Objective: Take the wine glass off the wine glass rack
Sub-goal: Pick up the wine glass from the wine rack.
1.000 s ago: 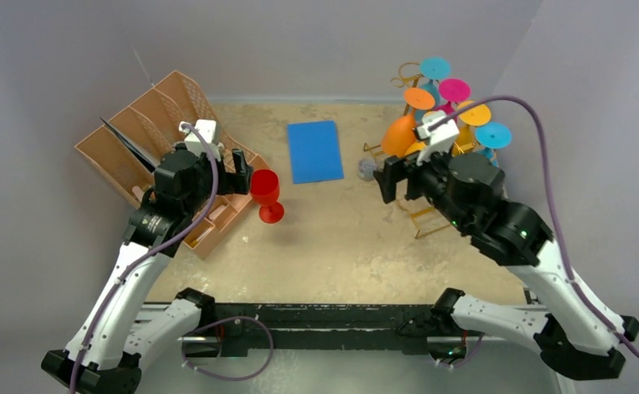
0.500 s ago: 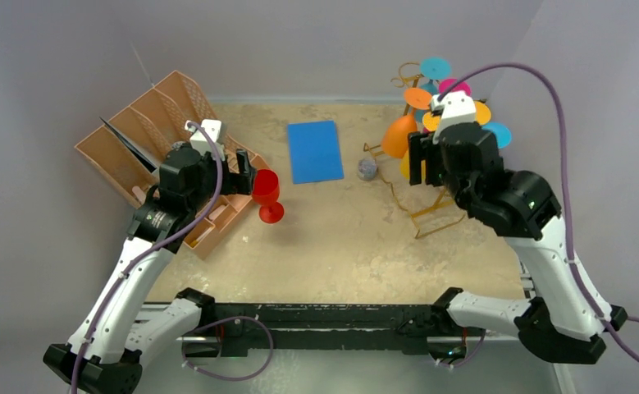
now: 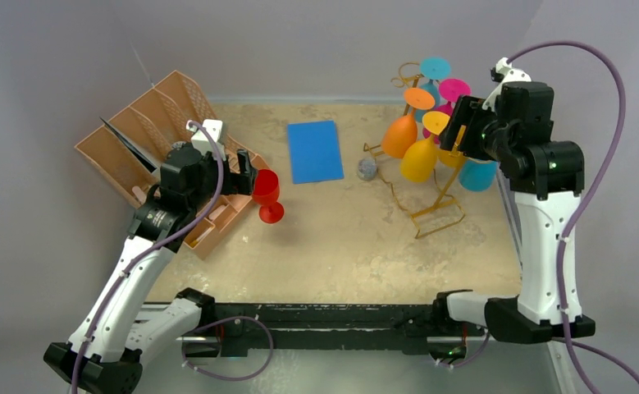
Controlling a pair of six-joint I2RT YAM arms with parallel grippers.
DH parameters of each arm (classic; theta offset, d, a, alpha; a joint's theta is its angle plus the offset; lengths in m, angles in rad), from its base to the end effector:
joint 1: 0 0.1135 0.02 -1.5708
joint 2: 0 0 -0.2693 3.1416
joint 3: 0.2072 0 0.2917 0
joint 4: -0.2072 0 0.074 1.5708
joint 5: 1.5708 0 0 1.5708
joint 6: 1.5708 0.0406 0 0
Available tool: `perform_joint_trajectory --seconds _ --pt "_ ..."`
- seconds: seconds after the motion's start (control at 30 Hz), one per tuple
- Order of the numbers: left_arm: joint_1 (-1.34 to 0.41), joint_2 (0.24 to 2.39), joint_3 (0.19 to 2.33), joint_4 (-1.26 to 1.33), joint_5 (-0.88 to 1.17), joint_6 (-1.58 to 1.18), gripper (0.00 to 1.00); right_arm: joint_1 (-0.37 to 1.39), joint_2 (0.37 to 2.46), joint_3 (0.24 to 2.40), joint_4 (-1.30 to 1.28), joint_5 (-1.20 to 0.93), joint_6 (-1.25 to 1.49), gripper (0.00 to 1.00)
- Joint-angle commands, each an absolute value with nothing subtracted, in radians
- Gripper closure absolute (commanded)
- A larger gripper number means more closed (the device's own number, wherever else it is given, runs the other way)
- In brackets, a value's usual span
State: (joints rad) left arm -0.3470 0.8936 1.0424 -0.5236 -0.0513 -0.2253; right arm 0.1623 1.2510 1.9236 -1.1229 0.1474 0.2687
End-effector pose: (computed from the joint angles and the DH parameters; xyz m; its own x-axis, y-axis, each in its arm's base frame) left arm 0.2182 -0.0767 0.3831 -0.4014 -0.0921 -0.9113 0.2104 0.9591 -0.1896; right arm 0.2220 0.0303 0.5442 -0.4219 0.1970 -0.8850 0.0857 0.9804 0.1774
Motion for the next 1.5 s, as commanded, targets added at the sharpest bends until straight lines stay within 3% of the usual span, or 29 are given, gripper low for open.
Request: perform_joint_trajectory --seconds 0.0,0.1,0.4,0.87,1.17,1.47 --pt "-0.340 0.890 1.045 -0.491 -0.034 -0.230 0.06 0.040 1.277 1.893 -1.058 -0.142 0.376 0.28" --pt "-0.339 0.891 1.044 -0.488 -0.033 -0.232 0.06 -0.040 1.285 1.855 -0.990 -0.250 0.442 0.32" --pt "-0.339 0.894 1.045 -0.490 -0.034 -0.227 0.06 -0.109 1.285 1.758 -0.842 -0.248 0.549 0.38" --pt "-0.339 0.898 1.045 -0.488 -0.026 -0.225 0.06 -0.146 1.273 1.610 -0.671 -0.272 0.652 0.52" --pt "-0.339 0.904 1.047 -0.494 -0.027 -0.227 0.06 -0.159 1.266 1.568 -0.646 -0.266 0.696 0.53" --pt "-0.339 0.903 1.046 -0.494 -0.031 -0.227 0.06 -0.177 1.252 1.550 -0.618 -0.300 0.726 0.64"
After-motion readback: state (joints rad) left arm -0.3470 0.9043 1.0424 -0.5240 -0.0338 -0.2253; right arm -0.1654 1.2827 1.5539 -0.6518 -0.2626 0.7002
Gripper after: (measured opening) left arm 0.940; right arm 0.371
